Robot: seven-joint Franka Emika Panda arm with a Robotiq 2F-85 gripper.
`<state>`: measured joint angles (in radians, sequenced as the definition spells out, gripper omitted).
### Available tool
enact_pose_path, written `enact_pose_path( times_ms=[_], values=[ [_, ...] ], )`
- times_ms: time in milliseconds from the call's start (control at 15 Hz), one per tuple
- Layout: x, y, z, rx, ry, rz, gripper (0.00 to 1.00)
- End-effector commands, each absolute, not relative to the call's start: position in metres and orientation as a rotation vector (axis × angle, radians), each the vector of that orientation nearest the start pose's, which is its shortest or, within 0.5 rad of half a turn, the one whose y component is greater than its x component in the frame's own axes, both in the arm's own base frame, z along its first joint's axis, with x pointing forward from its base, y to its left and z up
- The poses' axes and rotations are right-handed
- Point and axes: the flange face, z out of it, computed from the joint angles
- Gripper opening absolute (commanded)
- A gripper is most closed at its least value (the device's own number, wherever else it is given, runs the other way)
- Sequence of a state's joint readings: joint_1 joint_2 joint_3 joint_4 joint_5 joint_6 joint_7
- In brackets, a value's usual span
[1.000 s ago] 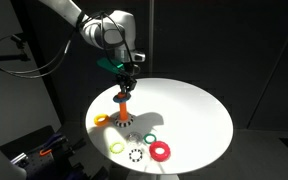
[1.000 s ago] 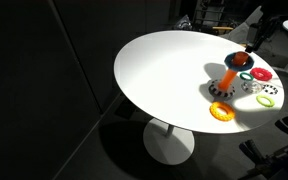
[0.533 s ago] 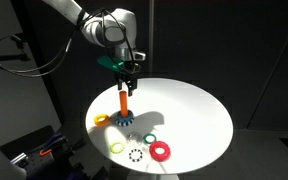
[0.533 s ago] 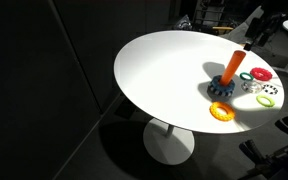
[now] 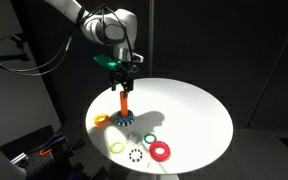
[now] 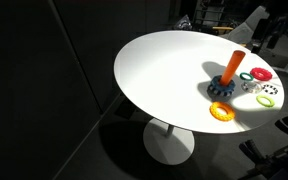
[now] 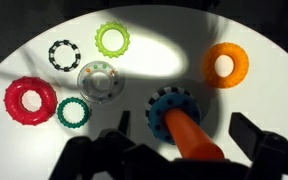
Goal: Put the blue ring on the stack
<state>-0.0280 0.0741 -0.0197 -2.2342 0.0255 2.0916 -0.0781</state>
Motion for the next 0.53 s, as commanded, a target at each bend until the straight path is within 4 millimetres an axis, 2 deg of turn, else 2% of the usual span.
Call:
enact_pose_path(
  times_ms=[0, 467],
  values=[
    [0.495, -0.028, 0.340, -3.096, -0.041, 0.371, 1.00],
    [0.460, -0.035, 0.364, -3.112, -0.039, 0.309, 1.00]
  ],
)
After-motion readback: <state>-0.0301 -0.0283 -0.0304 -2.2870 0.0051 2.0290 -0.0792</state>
